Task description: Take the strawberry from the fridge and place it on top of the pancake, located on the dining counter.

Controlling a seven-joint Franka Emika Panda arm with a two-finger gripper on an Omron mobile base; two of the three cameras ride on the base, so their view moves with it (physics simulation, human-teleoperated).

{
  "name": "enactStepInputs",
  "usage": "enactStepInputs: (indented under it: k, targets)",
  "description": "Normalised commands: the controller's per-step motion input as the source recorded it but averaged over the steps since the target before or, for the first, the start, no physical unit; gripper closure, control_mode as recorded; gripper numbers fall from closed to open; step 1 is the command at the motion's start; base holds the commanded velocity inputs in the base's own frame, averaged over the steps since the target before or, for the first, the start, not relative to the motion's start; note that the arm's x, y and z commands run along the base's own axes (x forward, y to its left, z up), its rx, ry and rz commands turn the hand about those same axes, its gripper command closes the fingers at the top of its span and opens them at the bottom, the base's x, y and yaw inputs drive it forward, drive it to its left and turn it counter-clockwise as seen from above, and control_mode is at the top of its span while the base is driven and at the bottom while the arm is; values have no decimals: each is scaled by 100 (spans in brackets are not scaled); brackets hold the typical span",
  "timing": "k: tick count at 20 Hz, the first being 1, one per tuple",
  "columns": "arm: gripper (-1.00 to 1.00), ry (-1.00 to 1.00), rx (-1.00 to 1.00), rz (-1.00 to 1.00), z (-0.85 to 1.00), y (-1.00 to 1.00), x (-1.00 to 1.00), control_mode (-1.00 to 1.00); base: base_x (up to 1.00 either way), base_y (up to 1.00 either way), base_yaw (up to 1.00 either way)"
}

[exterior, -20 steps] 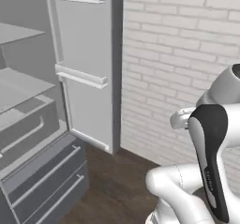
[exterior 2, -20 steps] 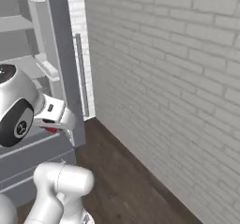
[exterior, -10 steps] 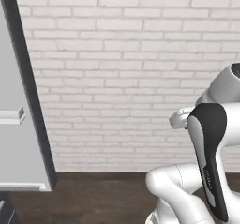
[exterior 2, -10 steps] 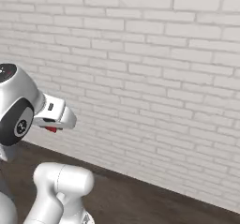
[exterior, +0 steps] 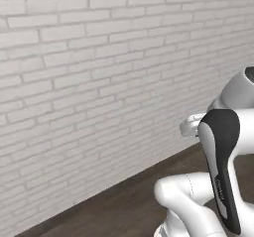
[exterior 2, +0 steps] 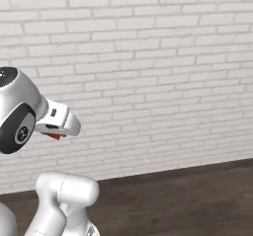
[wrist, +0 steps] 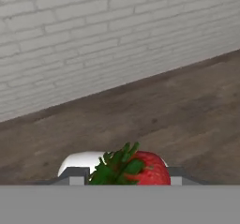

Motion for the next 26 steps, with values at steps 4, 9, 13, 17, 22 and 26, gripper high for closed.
enactStepInputs:
  k: [4,9,13,17,22,26]
  targets:
    - [100,0,0,0,0,0,0,100,34,-21,-79]
    - [100,0,0,0,0,0,0,100,39,-22,-77]
    - [100,0,0,0,0,0,0,100,40,-1,-80]
    - [100,0,0,0,0,0,0,100,35,0,-84]
    - [100,0,0,0,0,0,0,100,29,25,-85]
    - [100,0,0,0,0,0,0,100,30,30,-84]
